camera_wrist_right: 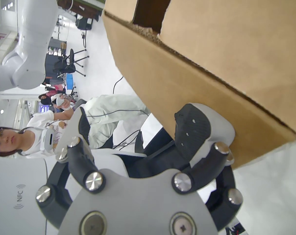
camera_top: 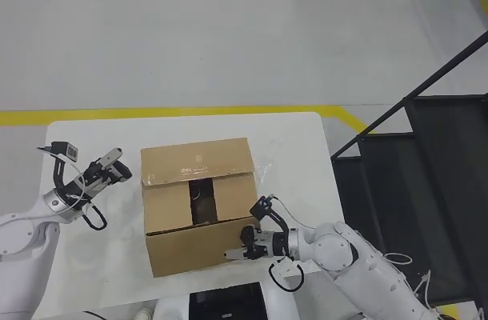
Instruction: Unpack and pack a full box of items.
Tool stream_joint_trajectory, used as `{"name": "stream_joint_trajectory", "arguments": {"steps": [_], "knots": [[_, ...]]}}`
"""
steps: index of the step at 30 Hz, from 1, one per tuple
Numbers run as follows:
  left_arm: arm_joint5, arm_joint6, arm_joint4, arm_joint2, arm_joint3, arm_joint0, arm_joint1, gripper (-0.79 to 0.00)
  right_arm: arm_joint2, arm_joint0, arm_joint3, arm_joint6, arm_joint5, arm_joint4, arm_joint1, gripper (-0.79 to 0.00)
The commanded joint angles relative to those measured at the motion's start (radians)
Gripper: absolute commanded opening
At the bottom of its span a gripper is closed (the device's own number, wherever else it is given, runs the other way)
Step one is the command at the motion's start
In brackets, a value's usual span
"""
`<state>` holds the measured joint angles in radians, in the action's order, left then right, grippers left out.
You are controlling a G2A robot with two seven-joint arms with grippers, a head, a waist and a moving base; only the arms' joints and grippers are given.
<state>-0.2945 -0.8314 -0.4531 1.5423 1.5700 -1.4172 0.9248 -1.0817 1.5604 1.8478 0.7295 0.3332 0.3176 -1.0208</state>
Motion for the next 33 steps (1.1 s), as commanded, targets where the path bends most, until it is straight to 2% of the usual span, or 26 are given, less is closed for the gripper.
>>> {"name": "stream_joint_trajectory", "arguments": {"steps": [1, 3, 10, 14, 18, 23, 27, 33], "knots": [[0.000, -0.002, 0.000, -0.002, -0.003, 0.002, 0.001, 0.000, -0.005, 0.004, -0.001, -0.014, -0.001, -0.006, 0.001, 0.000], [0.001, -0.004, 0.001, -0.003, -0.005, 0.004, 0.002, 0.000, -0.005, 0.007, -0.001, 0.017, 0.005, -0.033, 0.003, 0.000], [0.008, -0.010, 0.004, -0.001, -0.008, 0.008, 0.003, 0.000, -0.003, 0.017, 0.005, 0.239, 0.001, -0.094, 0.020, 0.000], [0.013, -0.011, 0.005, 0.003, -0.007, 0.009, 0.004, 0.000, -0.050, 0.037, 0.037, 0.280, 0.086, -0.310, 0.030, 0.000], [0.016, -0.010, 0.006, 0.005, -0.001, 0.012, 0.005, 0.000, -0.130, 0.042, 0.068, 0.262, 0.124, -0.498, 0.038, 0.000], [0.017, -0.008, 0.011, 0.006, 0.007, 0.013, 0.007, 0.000, -0.185, 0.013, 0.067, 0.125, 0.009, -0.567, 0.036, 0.000], [0.012, -0.006, 0.008, 0.016, 0.006, 0.006, 0.007, 0.000, -0.163, -0.064, 0.020, 0.044, -0.128, -0.604, 0.025, 0.000], [0.011, -0.005, 0.006, 0.023, 0.009, -0.001, 0.008, 0.000, -0.065, -0.181, -0.095, -0.070, -0.219, -0.644, -0.006, 0.000]]}}
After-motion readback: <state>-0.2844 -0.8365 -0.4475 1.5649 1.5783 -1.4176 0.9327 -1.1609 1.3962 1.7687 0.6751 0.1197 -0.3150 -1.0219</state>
